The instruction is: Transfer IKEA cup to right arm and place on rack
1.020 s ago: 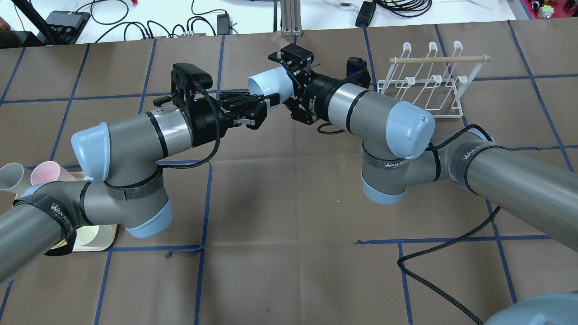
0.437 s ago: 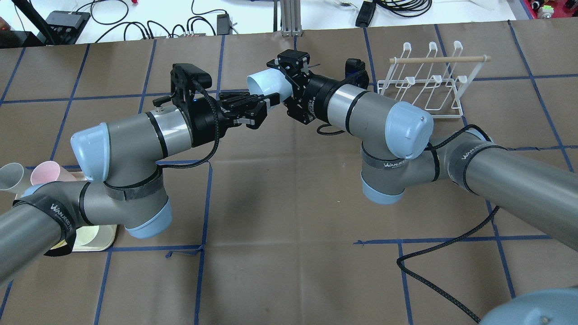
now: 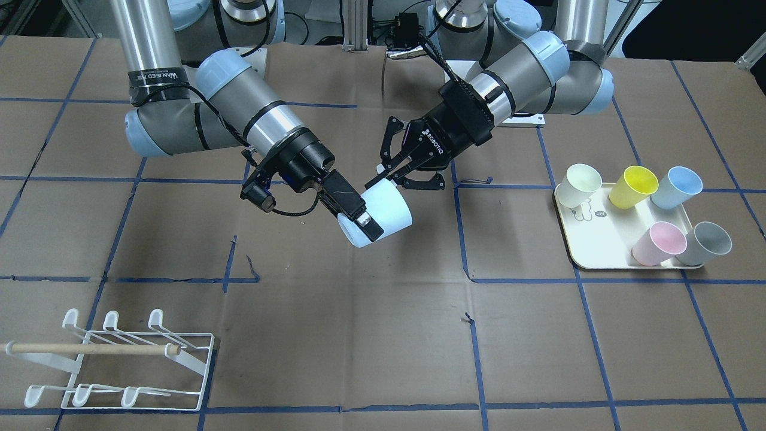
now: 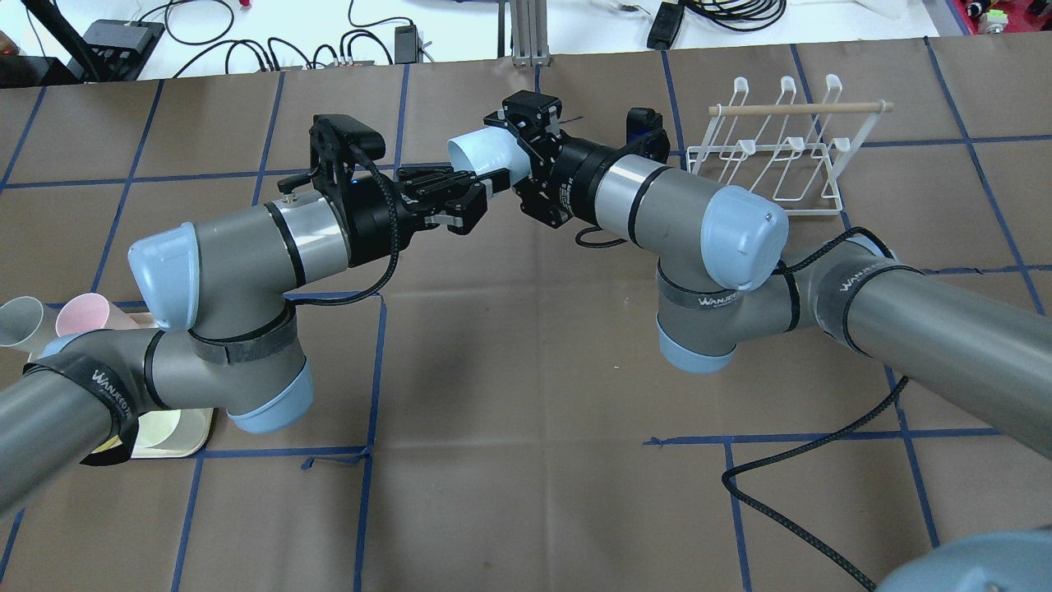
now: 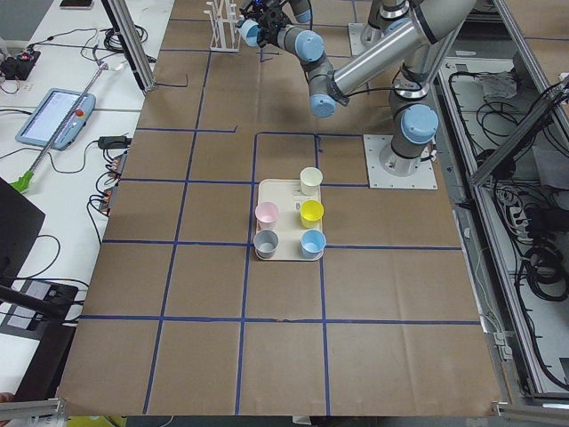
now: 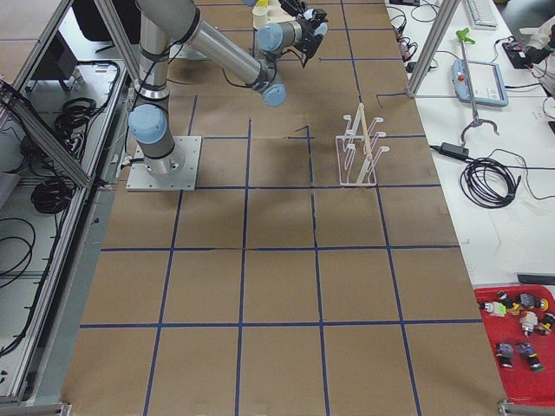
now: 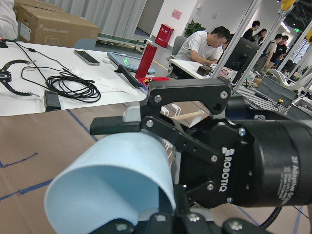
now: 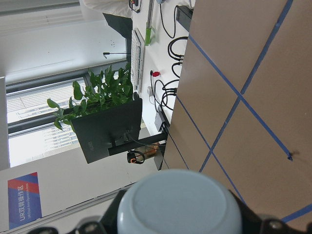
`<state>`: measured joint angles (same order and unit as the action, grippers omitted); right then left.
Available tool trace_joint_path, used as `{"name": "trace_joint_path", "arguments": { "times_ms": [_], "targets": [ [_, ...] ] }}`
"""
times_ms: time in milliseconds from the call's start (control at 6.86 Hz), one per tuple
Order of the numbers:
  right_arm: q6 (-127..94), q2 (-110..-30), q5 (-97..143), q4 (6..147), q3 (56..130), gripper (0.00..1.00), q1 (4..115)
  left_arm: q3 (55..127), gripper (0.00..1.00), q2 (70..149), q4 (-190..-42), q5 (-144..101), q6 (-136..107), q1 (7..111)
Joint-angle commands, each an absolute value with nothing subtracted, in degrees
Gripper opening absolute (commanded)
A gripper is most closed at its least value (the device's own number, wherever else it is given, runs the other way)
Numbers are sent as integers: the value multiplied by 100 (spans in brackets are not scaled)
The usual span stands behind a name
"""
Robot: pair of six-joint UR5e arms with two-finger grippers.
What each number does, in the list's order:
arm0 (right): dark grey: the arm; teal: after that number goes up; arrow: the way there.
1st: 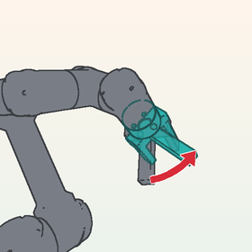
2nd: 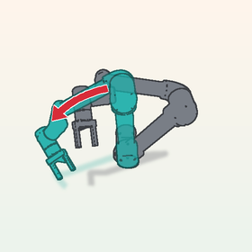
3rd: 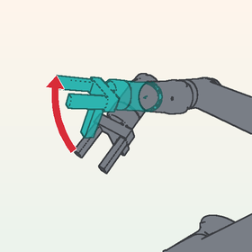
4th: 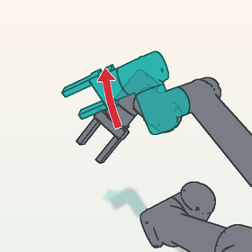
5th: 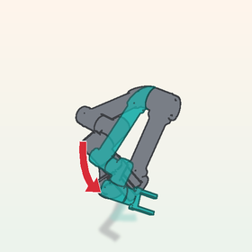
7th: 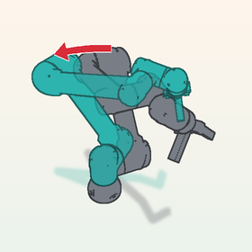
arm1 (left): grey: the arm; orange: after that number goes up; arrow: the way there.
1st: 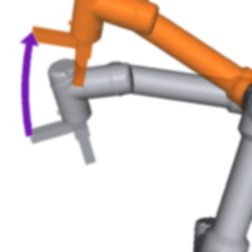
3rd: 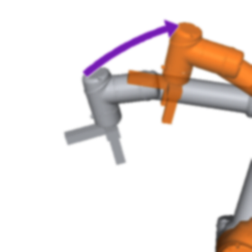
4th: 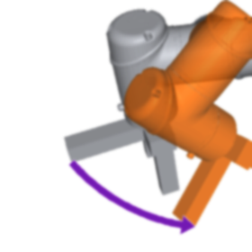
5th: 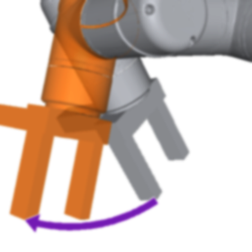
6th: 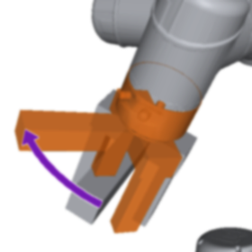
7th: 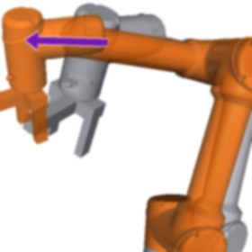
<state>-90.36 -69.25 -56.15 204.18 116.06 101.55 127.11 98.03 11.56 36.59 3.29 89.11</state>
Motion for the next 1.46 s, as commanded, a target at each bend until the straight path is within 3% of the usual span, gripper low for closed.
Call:
{"name": "trace_joint_path", "arguments": {
  "times_ms": [0,437,1020,1311],
  "targets": [
    [-9035,-6926,-5608,20417,11610,25,10151,12630,80,9817,1143,3665,282,8912],
    [-9035,-6935,-5616,20417,11610,25,10151,12708,98,9686,1169,3639,35,8808],
    [-7809,-6934,-5686,20408,11532,25,9976,13551,99,9020,1178,3103,35,7405],
    [-6100,-6935,-5817,20216,11286,23,9608,13466,99,9218,1082,3189,35,7190]
  ]
}}
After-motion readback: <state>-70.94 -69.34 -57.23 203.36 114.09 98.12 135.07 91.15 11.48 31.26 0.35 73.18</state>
